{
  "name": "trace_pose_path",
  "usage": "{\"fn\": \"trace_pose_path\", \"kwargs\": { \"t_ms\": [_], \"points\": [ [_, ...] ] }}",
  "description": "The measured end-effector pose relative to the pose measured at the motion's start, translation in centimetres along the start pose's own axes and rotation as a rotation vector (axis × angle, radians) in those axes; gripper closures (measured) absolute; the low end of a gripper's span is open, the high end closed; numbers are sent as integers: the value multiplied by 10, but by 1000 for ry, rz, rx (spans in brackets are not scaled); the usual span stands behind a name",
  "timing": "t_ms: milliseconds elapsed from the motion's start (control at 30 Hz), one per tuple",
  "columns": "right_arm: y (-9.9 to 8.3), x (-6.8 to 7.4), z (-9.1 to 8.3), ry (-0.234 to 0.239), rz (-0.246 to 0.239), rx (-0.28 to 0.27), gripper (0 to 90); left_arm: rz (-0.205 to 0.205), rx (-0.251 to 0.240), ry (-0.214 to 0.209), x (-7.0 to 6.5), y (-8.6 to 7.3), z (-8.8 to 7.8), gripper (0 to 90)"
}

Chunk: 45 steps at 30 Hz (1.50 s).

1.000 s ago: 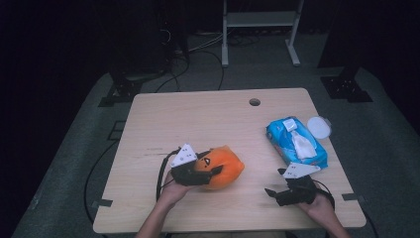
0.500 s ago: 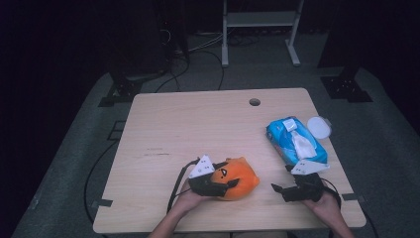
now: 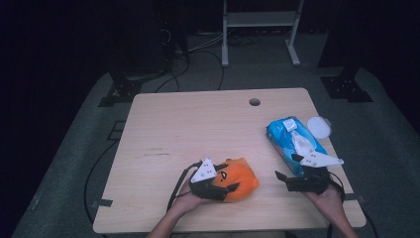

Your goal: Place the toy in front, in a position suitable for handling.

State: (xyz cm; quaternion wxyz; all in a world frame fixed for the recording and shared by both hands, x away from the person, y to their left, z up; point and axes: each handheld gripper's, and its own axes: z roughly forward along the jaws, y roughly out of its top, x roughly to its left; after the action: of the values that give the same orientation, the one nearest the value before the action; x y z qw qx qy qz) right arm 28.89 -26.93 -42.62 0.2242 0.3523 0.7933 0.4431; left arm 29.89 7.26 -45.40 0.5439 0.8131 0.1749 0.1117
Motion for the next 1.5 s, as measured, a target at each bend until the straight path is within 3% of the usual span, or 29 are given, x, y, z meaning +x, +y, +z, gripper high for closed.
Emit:
{"fn": "trace_pose_path", "kwargs": {
  "t_ms": [300, 433, 567, 733, 833, 967, 1033, 1200, 1333, 1500],
  "points": [
    [17, -37, -17, -99, 43, -86, 142, 18, 11, 1, -2, 0, 0, 267],
    [19, -56, -15, -146, 58, -64, 154, 22, 14, 3, -4, 0, 1, 255],
    [18, -71, -8, -177, 59, -37, 241, 22, 14, 5, -4, 0, 1, 252],
    [16, -86, 3, -220, 98, 22, 384, 29, 18, 7, -6, 1, 3, 240],
    [15, -90, 8, -246, 106, 35, 477, 37, 22, 8, -7, 2, 3, 238],
    [15, -87, 18, -274, 93, 84, 530, 33, 19, 6, -6, 1, 3, 236],
    [13, -88, 24, -292, 89, 115, 615, 33, 19, 4, -6, 1, 2, 234],
    [10, -87, 28, -283, 97, 130, 808, 31, 19, 3, -6, 1, 2, 232],
    [12, -87, 23, -270, 102, 127, 835, 31, 17, 1, -5, 1, 2, 231],
    [18, -82, 5, -231, 97, 76, 841, 30, 13, 0, -5, 0, 2, 231]
  ]
}}
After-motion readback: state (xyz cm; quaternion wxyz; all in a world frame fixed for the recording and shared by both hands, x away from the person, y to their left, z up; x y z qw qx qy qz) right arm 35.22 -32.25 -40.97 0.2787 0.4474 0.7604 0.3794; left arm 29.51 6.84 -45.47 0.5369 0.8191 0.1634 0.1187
